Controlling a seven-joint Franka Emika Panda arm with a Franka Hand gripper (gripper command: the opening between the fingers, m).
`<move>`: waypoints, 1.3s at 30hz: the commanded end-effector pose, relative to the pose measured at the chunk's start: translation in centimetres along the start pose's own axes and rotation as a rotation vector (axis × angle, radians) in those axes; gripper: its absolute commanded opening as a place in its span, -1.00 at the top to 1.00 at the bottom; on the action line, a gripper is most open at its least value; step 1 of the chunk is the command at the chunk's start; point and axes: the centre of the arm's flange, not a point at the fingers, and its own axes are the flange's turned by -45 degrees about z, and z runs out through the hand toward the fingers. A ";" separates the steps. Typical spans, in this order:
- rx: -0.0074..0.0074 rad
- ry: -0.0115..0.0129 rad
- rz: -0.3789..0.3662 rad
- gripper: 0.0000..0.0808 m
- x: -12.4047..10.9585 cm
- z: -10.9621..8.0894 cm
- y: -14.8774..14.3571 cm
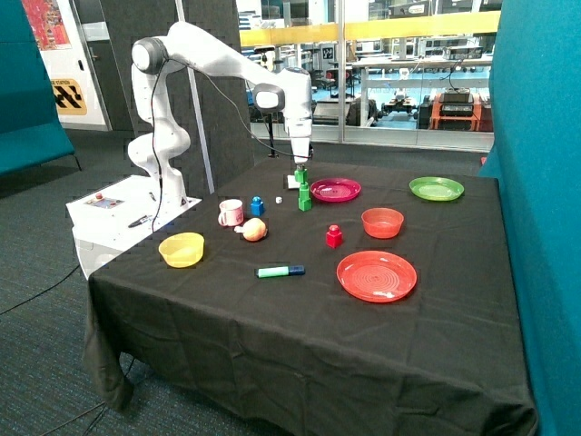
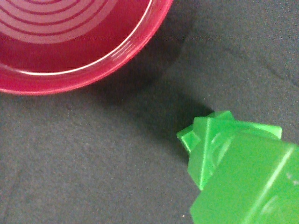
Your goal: Stack green blocks
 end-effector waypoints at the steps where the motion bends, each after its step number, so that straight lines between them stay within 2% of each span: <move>1: 0.0008 -0.0015 -0.001 1.00 0.2 0.1 0.2; 24: 0.0008 -0.0015 -0.009 1.00 1.1 0.5 -0.1; 39: 0.0008 -0.0015 0.002 1.00 0.5 1.2 0.3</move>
